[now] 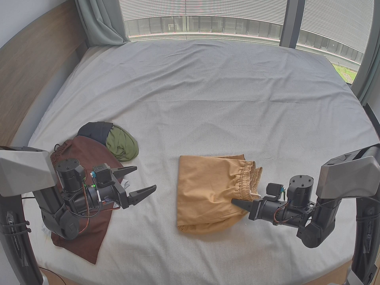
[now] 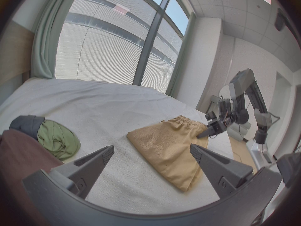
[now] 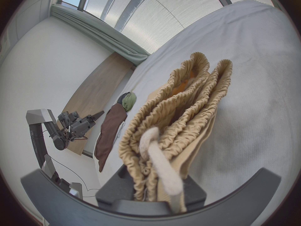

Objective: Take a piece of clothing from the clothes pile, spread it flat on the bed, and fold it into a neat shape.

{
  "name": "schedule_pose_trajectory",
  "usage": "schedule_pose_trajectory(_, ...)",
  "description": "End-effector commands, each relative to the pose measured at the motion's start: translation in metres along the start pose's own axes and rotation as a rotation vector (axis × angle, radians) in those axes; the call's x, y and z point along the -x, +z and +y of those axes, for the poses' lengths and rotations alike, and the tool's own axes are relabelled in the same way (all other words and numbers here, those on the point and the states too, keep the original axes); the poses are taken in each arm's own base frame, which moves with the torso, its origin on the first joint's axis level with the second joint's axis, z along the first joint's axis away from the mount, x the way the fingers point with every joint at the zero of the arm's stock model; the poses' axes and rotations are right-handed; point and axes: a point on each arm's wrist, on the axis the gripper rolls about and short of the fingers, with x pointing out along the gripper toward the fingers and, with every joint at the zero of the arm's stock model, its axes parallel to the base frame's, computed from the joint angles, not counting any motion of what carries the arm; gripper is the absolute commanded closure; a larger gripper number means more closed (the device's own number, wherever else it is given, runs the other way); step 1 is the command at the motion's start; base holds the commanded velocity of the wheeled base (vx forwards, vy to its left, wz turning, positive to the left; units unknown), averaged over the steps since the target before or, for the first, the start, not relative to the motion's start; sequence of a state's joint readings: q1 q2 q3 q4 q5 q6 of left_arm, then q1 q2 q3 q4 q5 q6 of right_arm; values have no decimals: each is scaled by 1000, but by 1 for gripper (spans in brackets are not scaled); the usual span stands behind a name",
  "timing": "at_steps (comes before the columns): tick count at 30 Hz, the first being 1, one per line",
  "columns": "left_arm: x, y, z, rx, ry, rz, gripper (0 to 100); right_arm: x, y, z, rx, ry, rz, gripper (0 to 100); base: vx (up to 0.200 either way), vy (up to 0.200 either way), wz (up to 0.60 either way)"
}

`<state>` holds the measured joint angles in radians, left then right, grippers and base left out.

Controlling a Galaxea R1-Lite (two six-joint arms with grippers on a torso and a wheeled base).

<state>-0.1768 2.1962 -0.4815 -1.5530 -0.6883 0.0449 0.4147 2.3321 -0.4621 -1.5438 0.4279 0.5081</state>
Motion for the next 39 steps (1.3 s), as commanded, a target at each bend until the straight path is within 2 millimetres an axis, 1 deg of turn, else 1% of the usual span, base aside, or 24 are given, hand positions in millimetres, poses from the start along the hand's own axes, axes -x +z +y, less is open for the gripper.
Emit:
schedule_pose_trajectory(1, 6, -2, 1, -52, -22, 6, 0, 2, 12, 15, 28, 40, -39, 100, 0, 0, 0)
schedule_pose_trajectory(5, 6, -2, 0, -103, -83, -2, 0, 1, 14, 15, 32, 44, -46, 100, 0, 0, 0)
schedule_pose_trajectory(11, 8, -3, 1, -102, -82, 0, 0, 0, 19, 18, 42, 71, -58, 100, 0, 0, 0)
schedule_pose_trajectory(15, 8, -3, 1, -99, -82, 2, 0, 5, 27, 26, 60, 146, -49, 100, 0, 0, 0)
schedule_pose_trajectory(26, 8, -3, 2, -99, -79, 1, 0, 12, 46, 38, 99, 243, -74, 100, 0, 0, 0)
schedule_pose_trajectory(30, 8, -4, 2, -97, -79, 3, 0, 11, 50, 39, 110, 254, -86, 100, 0, 0, 0)
schedule_pose_trajectory(36, 8, -4, 2, -94, -78, 5, 0, 6, 62, 41, 138, 307, -109, 100, 0, 0, 0)
schedule_pose_trajectory(39, 8, -4, 2, -94, -78, 5, 0, 5, 70, 39, 147, 315, -129, 100, 0, 0, 0)
